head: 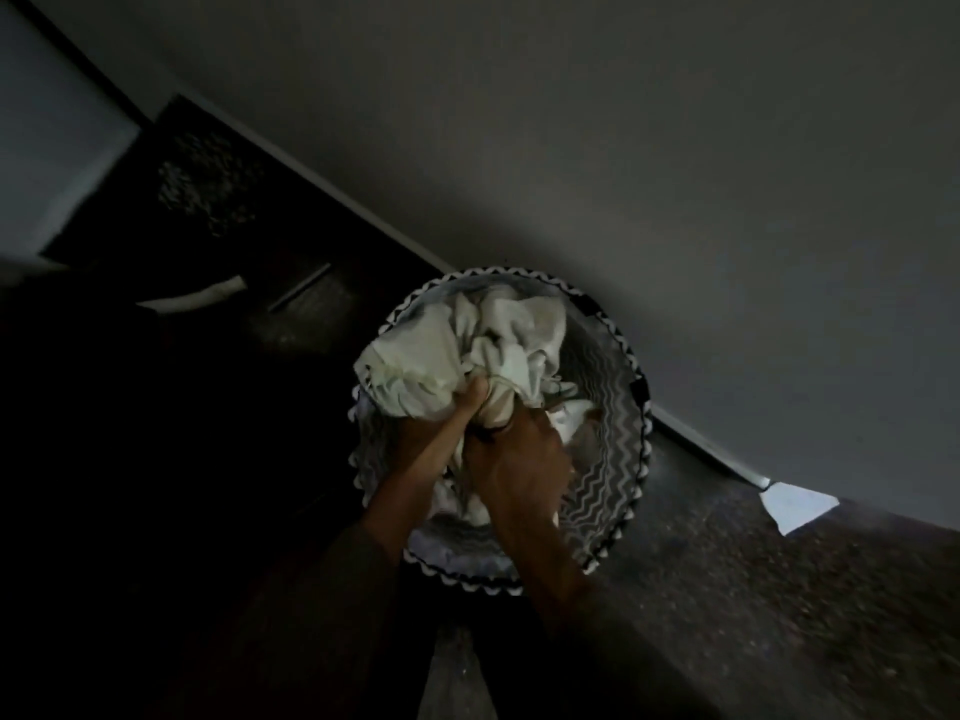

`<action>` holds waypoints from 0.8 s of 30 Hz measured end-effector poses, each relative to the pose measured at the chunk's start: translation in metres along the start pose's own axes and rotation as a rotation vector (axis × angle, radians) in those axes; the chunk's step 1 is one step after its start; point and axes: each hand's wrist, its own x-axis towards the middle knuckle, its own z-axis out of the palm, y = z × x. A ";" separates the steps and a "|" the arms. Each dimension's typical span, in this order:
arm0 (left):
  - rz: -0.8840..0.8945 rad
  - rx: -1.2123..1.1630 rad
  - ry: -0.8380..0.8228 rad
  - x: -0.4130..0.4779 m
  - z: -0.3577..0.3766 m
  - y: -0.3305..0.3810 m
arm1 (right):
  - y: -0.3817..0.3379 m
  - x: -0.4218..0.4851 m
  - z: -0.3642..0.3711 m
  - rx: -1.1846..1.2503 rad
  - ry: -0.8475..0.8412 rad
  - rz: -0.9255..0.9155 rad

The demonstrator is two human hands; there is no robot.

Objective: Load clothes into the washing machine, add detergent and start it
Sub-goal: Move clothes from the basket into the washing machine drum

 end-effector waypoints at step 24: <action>-0.031 -0.735 -0.148 -0.271 -0.109 0.183 | -0.073 -0.228 -0.235 0.810 -0.131 -0.559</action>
